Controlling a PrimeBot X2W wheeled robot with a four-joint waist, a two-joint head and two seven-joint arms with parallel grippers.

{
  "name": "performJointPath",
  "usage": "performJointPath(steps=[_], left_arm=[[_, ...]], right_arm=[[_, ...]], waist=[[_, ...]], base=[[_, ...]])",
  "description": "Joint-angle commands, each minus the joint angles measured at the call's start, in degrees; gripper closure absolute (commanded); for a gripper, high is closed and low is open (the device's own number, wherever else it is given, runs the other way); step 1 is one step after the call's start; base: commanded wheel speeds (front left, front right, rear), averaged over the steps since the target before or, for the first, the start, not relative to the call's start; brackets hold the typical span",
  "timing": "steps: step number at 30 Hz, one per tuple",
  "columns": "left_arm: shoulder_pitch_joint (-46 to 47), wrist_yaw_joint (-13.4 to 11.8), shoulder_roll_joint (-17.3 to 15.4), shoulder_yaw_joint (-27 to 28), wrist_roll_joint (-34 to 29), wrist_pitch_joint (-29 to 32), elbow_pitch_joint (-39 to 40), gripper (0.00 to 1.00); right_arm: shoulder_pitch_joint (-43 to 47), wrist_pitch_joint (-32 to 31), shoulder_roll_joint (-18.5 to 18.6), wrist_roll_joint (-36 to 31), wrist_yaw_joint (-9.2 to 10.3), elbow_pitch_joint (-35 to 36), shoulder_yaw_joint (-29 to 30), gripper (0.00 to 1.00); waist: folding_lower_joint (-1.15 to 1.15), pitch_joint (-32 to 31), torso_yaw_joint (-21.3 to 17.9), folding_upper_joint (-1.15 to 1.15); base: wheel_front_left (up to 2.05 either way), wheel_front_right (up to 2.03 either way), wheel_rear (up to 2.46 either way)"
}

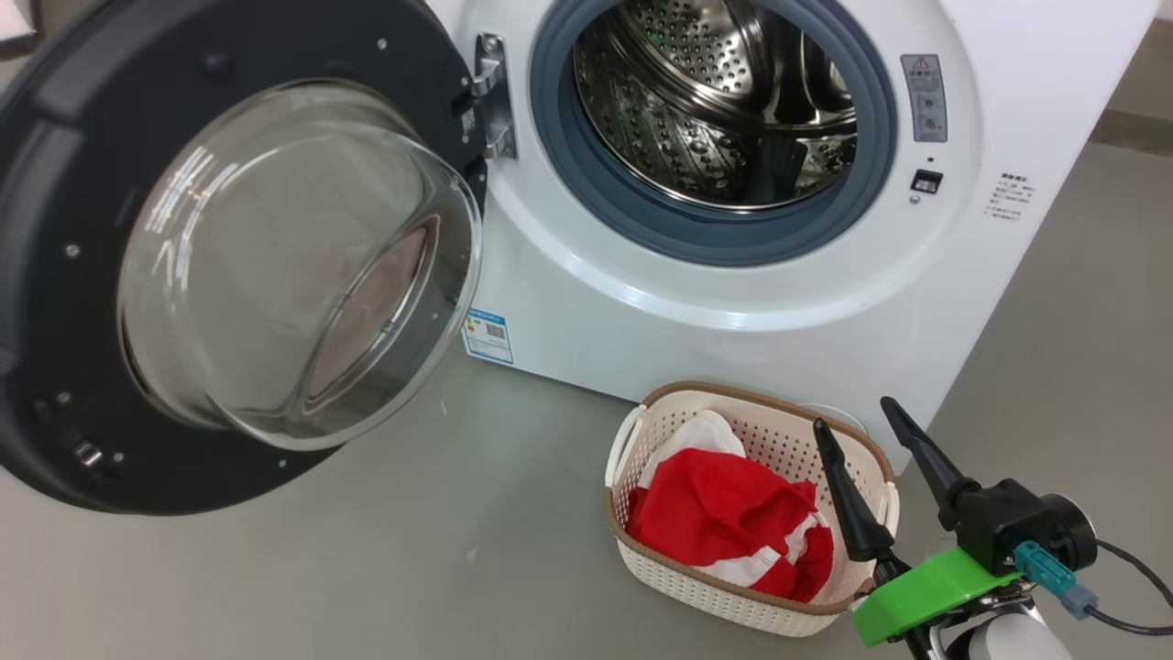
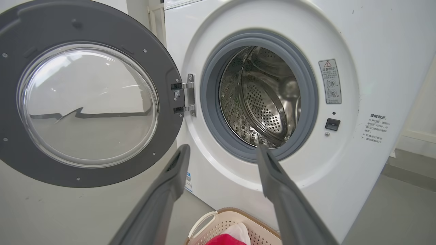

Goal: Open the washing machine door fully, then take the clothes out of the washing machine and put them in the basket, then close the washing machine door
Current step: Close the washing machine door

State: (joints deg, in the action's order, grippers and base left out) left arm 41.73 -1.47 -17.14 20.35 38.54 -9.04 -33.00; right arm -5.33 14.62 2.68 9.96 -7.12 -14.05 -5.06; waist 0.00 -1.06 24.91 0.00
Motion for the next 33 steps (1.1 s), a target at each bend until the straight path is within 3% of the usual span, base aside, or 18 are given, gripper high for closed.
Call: performJointPath(steps=[1, 6, 16, 33], left_arm=[[3.7, 0.6, -3.5, 2.4, 2.2, 1.9, -2.0, 1.00], [10.1, -0.8, -5.6, 5.1, 6.6, 6.8, -12.5, 1.00], [14.8, -1.3, -9.1, 8.3, 12.8, 18.5, -25.8, 1.00], [13.8, 2.6, -11.7, 7.3, 14.6, 28.6, -31.1, 1.00]], right_arm=[[-2.6, 0.1, 0.2, -0.9, -0.36, 1.4, -1.1, 0.00], [-2.9, -0.7, 0.3, -1.7, -0.36, 1.9, -1.3, 0.00], [-3.3, -1.9, 0.7, -1.8, -0.36, 3.0, -2.5, 0.00], [-2.1, -2.9, 1.9, -1.6, -0.36, 4.6, -3.0, 0.00]], waist=[[0.00, 0.4, -0.4, 0.00], [0.00, 1.1, -1.0, 0.00], [0.00, 1.2, -3.6, 0.00], [0.00, 2.2, -6.1, 0.00]], base=[[0.00, 0.00, 0.00], [0.00, 0.00, 0.00], [0.00, 0.00, 0.00], [0.00, 0.00, 0.00]])
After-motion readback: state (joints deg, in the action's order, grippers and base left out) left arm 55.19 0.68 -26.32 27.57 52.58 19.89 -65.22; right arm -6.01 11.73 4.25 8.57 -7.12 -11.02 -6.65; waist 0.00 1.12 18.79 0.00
